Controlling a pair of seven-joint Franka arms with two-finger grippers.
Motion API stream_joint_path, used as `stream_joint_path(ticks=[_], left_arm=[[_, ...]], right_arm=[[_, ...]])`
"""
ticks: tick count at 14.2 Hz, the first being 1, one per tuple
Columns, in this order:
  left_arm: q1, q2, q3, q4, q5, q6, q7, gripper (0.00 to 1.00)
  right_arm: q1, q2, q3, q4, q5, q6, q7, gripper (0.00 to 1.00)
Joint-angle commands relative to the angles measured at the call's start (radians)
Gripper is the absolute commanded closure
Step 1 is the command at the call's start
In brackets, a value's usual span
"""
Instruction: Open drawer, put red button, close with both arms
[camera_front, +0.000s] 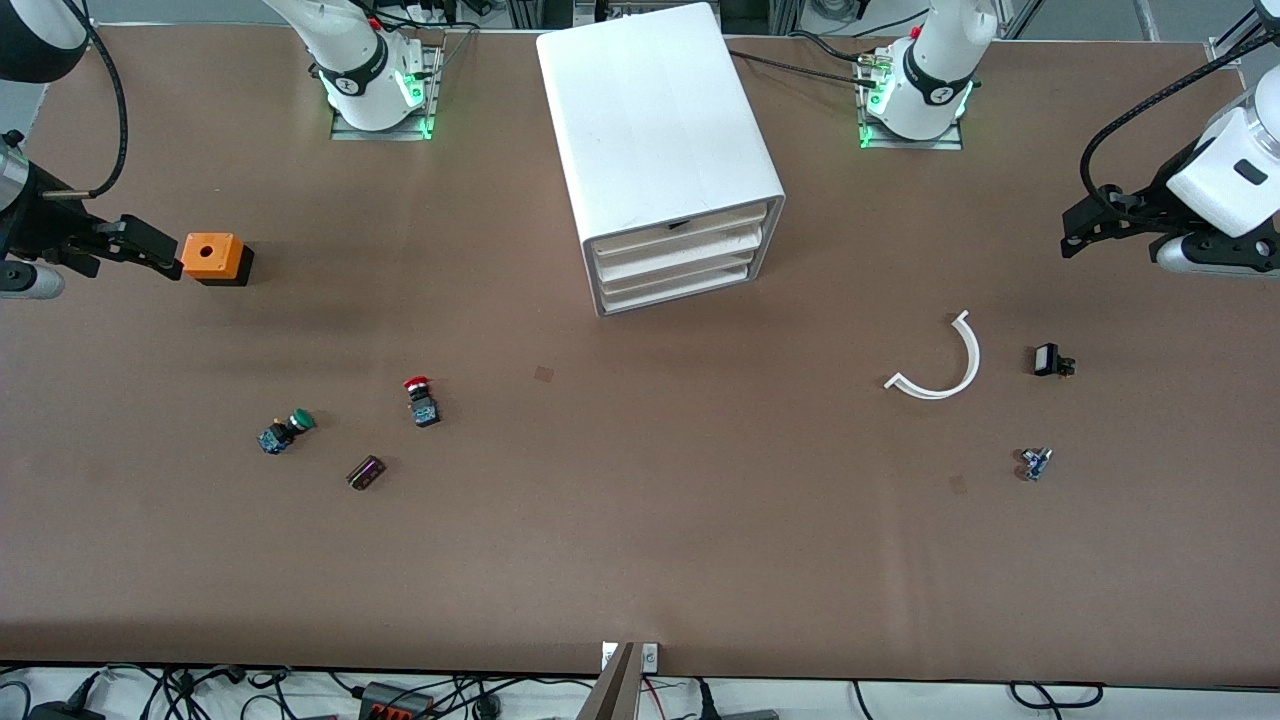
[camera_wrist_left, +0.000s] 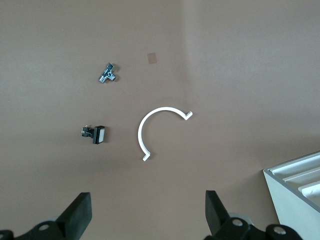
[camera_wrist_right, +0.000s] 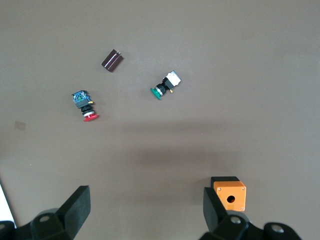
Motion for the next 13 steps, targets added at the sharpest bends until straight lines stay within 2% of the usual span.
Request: stream_joint_path(ticks=[1,10,13], left_arm=[[-0.006,0.014,0.003,0.033,-0.003,-0.024,0.014,0.00],[-0.006,0.014,0.001,0.033,-0.003,-0.040,0.019,0.00],[-0.015,0.013,-0.005,0.034,-0.003,-0.113,0.022,0.00]], right_arm=[[-0.011,0.002,0.012,0.020,-0.004,-0.017,0.002,0.00],[-0.011,0.018,0.014,0.027,-0.002,-0.016,0.005,0.00],[-0.005,0.065,0.017,0.027,0.001,-0.004,0.006,0.00]])
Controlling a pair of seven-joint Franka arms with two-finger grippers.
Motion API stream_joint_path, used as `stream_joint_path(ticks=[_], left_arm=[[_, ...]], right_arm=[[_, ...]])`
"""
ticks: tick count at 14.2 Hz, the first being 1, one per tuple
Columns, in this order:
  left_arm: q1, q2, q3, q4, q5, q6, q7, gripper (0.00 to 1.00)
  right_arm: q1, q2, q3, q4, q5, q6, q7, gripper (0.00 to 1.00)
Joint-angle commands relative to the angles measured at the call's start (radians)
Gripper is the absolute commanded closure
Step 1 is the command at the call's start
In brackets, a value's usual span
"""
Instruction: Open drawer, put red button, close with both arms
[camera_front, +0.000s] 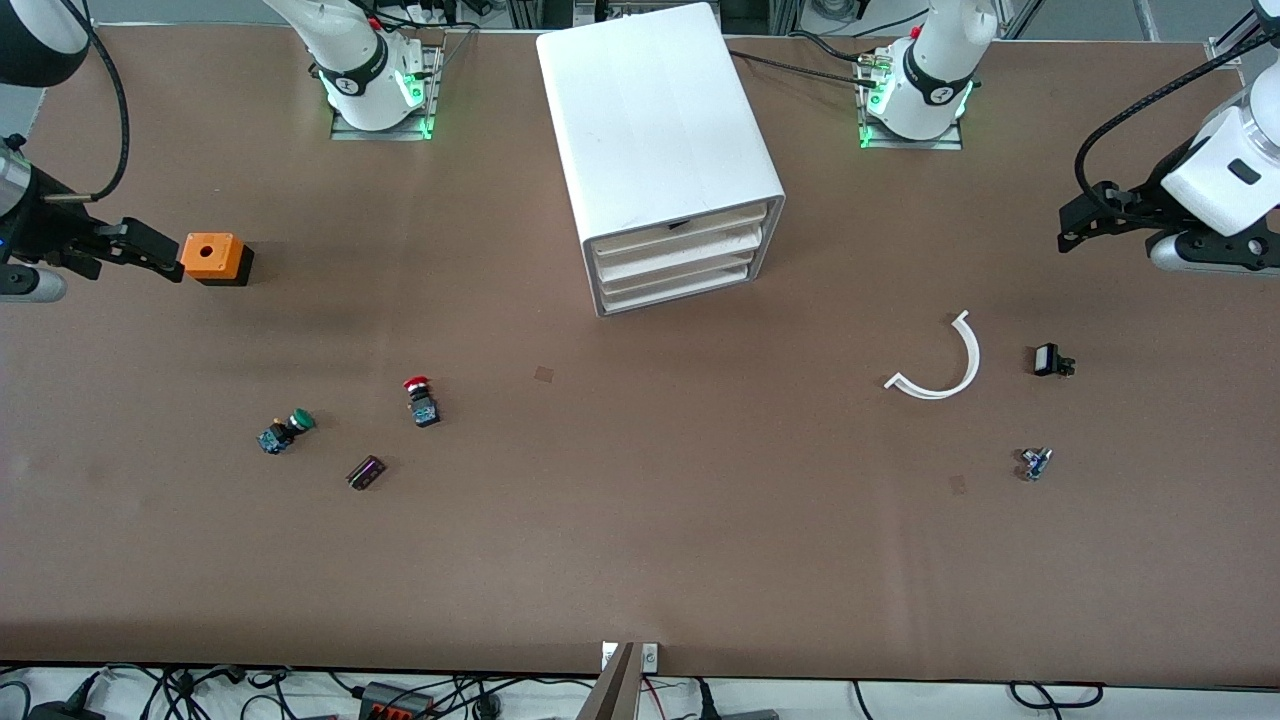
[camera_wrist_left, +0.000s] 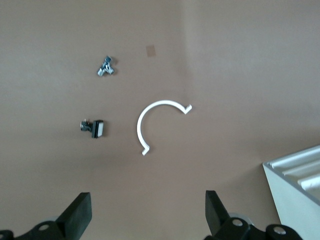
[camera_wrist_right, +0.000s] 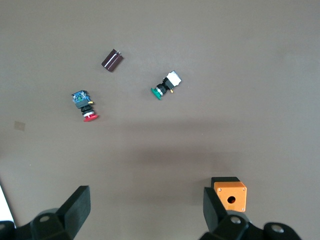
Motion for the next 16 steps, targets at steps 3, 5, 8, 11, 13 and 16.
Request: stream_joint_path(ticks=[3,5,8,11,13,16], left_arm=[[-0.017,0.013,-0.006,0.037,-0.027,-0.199,0.022,0.00],[-0.041,0.036,-0.012,0.037,-0.075,-0.302,0.024,0.00],[-0.083,0.086,-0.018,0.028,-0.145,-0.389,0.028,0.00],[-0.068,0.176,-0.028,0.030,-0.329,-0.368,0.028,0.00],[-0.066,0.233,-0.028,0.020,-0.435,-0.278,0.080,0.00],[-0.077,0.307,-0.038,-0.019,-0.557,-0.122,0.255,0.00]], right_arm=[[0.059,0.141,0.014,0.050,-0.008,0.017,0.003,0.00],[0.084,0.230,0.014,0.106,-0.004,0.019,0.004,0.00],[0.122,0.356,0.016,0.212,0.001,0.036,-0.004,0.00],[0.193,0.432,0.014,0.216,-0.004,0.138,0.004,0.00],[0.205,0.503,0.016,0.217,0.018,0.212,0.004,0.00],[0.221,0.588,0.016,0.216,0.091,0.306,-0.011,0.00]])
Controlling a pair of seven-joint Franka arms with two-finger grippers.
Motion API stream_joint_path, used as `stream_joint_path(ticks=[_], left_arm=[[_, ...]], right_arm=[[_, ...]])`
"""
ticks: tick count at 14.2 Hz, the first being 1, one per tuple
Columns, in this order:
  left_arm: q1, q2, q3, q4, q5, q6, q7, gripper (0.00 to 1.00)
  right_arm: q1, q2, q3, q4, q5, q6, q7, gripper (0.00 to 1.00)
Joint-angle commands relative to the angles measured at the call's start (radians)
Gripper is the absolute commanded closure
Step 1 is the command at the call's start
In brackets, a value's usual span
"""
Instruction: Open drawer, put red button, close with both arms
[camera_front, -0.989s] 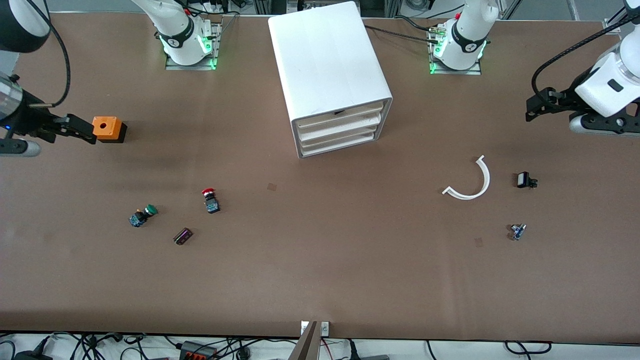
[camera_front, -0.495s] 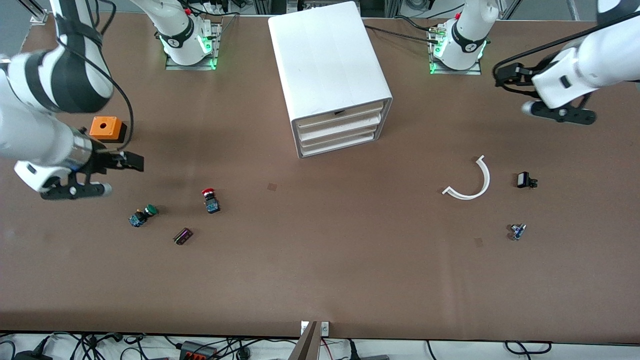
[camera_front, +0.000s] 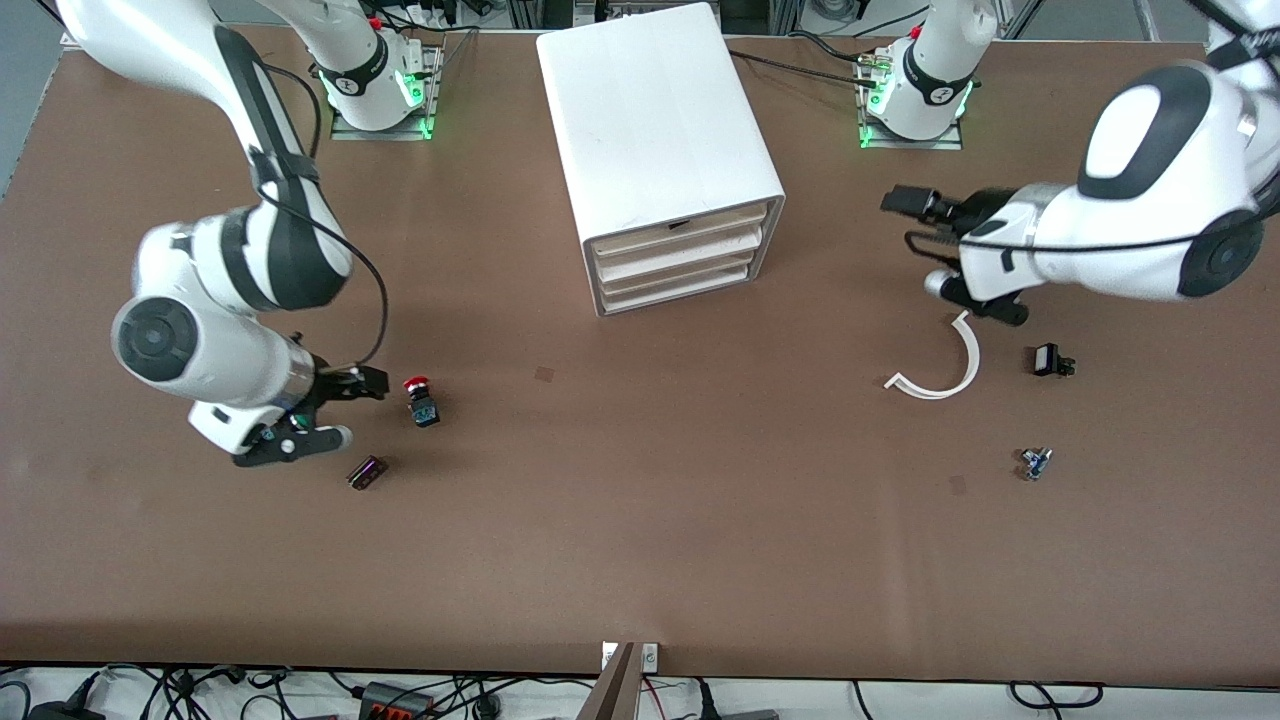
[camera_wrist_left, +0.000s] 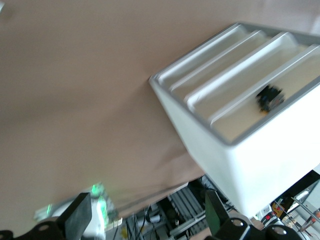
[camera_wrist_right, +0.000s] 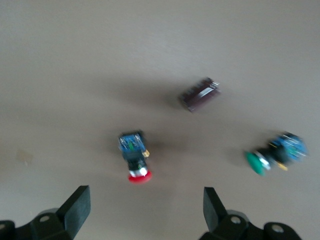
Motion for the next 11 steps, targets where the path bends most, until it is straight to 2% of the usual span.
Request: stream_joint_path(ticks=[1,3,6,11], left_arm=[[0.006,0.064,-0.009,-0.041,-0.162,0.111,0.173,0.00],[0.004,0.076,-0.009,-0.131,-0.273,0.209,0.225,0.00],[-0.012,0.101,-0.016,-0.257,-0.472,0.337,0.407,0.00],[-0.034,0.224,-0.037,-0.342,-0.756,0.348,0.707,0.00]], right_arm=[[0.010,0.079,0.000,0.032,0.035,0.047,-0.015,0.00],[0.028,0.119,-0.001,0.032,0.030,0.075,-0.018,0.00],[0.042,0.166,-0.001,0.032,0.033,0.093,-0.016,0.00],[0.071,0.180,-0.001,0.011,0.026,0.079,-0.127,0.00]])
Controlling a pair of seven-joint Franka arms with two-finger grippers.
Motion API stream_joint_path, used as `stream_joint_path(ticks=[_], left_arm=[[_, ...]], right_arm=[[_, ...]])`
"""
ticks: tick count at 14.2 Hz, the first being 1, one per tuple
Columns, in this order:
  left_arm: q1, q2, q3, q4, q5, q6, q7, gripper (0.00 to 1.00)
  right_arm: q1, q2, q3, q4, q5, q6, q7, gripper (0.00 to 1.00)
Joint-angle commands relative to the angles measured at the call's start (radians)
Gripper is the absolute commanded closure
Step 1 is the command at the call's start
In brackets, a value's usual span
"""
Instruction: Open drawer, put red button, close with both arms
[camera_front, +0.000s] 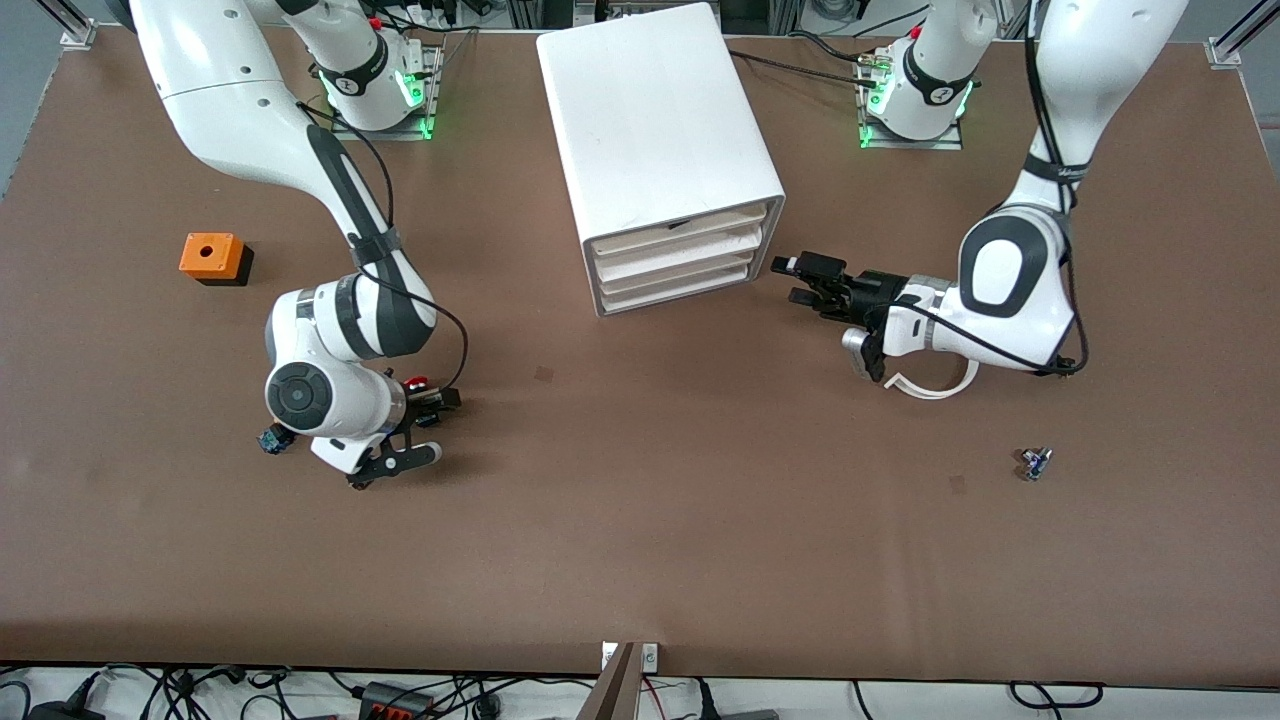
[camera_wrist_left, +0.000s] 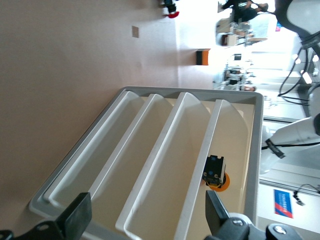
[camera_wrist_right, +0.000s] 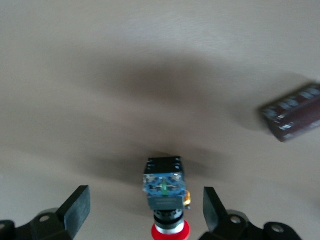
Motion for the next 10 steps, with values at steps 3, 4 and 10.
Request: stream_joint_path(ticks=[3,4,10], left_arm=[[-0.014,0.075,-0.059,-0.077,-0.160,0.027,0.184,0.05],[-0.015,0.085,-0.062,-0.091,-0.179,0.027,0.222,0.08],[-0.011,0.118,-0.108,-0.146,-0.265,0.021,0.351,0.69]], right_arm=[[0.001,0.020,-0.004,-0.003,0.005,-0.008,-0.077,0.00],[-0.004,0.029,-0.004,-0.003,0.004,-0.008,-0.081,0.00],[-0.010,0.041,-0.005,-0.015,0.004,-0.013,-0.080,0.00]])
